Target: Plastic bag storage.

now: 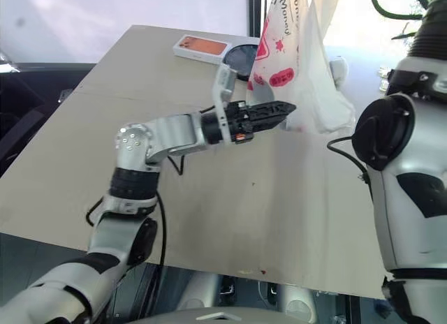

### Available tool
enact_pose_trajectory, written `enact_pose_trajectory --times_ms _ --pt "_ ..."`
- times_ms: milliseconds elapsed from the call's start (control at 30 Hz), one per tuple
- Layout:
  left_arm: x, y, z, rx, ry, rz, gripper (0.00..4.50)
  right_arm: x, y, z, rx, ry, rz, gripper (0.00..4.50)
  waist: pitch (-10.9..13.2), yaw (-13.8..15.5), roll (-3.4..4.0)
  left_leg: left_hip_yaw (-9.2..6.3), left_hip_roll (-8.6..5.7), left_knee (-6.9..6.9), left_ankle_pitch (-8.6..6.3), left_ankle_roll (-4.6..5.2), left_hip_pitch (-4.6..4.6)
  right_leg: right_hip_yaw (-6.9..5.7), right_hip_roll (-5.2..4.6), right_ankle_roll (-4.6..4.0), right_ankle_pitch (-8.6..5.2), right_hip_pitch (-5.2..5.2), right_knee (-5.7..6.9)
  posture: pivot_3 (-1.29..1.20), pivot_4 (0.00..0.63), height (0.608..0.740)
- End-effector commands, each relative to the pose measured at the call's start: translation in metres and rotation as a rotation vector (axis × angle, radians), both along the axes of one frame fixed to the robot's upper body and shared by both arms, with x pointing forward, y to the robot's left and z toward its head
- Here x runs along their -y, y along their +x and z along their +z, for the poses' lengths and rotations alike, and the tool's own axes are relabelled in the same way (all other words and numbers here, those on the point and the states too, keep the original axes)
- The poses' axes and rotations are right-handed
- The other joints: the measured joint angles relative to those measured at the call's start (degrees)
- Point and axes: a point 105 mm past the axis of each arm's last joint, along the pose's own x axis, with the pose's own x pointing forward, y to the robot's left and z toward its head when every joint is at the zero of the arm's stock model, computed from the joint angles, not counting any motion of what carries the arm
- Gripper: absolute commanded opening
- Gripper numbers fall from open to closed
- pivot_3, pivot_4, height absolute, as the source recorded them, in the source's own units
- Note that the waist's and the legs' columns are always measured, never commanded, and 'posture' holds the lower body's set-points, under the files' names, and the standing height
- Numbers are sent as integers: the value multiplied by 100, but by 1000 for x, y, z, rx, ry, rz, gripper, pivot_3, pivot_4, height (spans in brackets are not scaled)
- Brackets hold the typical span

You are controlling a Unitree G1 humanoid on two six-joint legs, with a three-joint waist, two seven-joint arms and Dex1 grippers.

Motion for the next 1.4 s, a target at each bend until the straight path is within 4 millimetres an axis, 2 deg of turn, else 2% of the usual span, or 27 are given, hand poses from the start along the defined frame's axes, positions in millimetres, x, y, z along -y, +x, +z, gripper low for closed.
enact_pose_trajectory --times_ms 33,233,333,367,433,467,567,600,633,667,700,733,767,833,933,1000,1100,1200,1267,1400 --pt "14 -2 8 -19 7 -38 2968 -1 -25 26 116 22 21 0 0 1 0 0 0 0 0 0 -1 0 0 0 0 0 0 0 150 740" --pt "43 -1 15 -61 -6 -77 2968 -7 -28 25 117 19 30 0 0 0 0 1 0 0 0 0 -2 -1 0 0 0 -2 0 0 150 740" --pt "57 9 2 -74 55 -32 2968 -7 -28 24 115 24 26 0 0 1 0 1 -1 0 0 0 -2 -1 1 0 0 -2 -2 0 150 740" --pt "60 9 0 -76 52 -36 2579 -8 -28 24 114 23 25 0 0 0 0 2 -2 0 0 0 -1 -1 2 0 0 -1 -2 0 150 740" --pt "61 8 0 -71 39 -38 2328 -7 -28 23 112 22 19 0 0 -1 0 3 -2 -1 0 0 -1 0 3 0 0 -1 -3 0 150 740" --pt "57 9 1 -70 28 -35 1945 -5 -28 22 112 20 12 0 0 -2 0 3 -2 -1 0 0 -3 -1 4 1 0 -3 -3 0 150 740" --pt "32 17 11 -69 -48 17 1384 6 -23 21 109 25 -25 0 0 -25 0 5 1 -2 0 0 -2 3 4 0 0 -6 -2 0 150 740" --pt "22 21 19 -57 -89 48 1060 9 -21 21 110 27 -37 0 0 -28 0 7 3 -4 0 0 -1 6 4 0 0 -7 0 0 150 740" --pt "11 25 30 -41 -146 73 899 13 -20 21 112 28 -48 0 0 -29 0 7 4 -4 0 -1 1 6 5 0 0 -7 2 0 150 740" --pt "-7 29 49 5 -210 112 736 17 -20 22 123 26 -61 0 0 -29 0 9 4 -4 0 -1 1 7 4 0 0 -9 3 0 150 740" --pt "-20 31 62 39 -253 136 383 19 -20 23 131 23 -69 0 0 -33 0 12 4 -2 0 -1 -2 11 4 0 0 -16 9 0 150 740" --pt "-44 34 86 94 -332 182 128 26 -21 26 149 18 -88 0 0 -35 0 20 4 -2 0 -1 -8 20 4 0 0 -27 16 0 150 740" --pt "-65 36 106 155 -375 234 52 32 -22 29 160 20 -103 0 1 -35 -1 25 4 -2 0 -1 -8 27 4 0 0 -32 19 0 150 740" --pt "-92 36 131 246 -428 295 52 41 -22 31 171 22 -120 0 1 -27 -1 26 5 -2 0 -1 -14 26 6 0 0 -37 18 0 150 740" --pt "-142 29 193 467 -518 401 52 61 -14 21 172 -11 -165 0 2 -4 -1 30 1 -9 0 -1 -21 25 6 0 0 -44 11 0 150 740" --pt "-155 29 215 559 -514 443 52 70 -7 12 162 -33 -193 0 2 2 -1 30 -4 -11 0 0 -23 16 20 1 0 -44 9 0 150 740" --pt "-154 34 226 655 -455 455 52 81 1 -2 140 -75 -232 0 2 1 -1 33 -9 -15 0 0 -15 17 18 2 -1 -40 8 0 150 740" --pt "-145 38 222 705 -385 429 52 81 -2 -20 110 -153 -212 0 2 3 -1 32 -8 -8 0 0 -11 15 19 2 -1 -37 16 0 150 740" --pt "-144 42 211 703 -328 421 52 78 -8 -36 91 -228 -204 0 2 2 -1 31 -3 -4 1 0 -14 16 17 2 -1 -37 18 0 150 740" --pt "-151 54 175 683 -198 458 52 72 -21 -77 30 -301 -169 0 1 -21 0 38 0 -16 0 0 -14 27 -2 1 -1 -46 19 0 150 740"
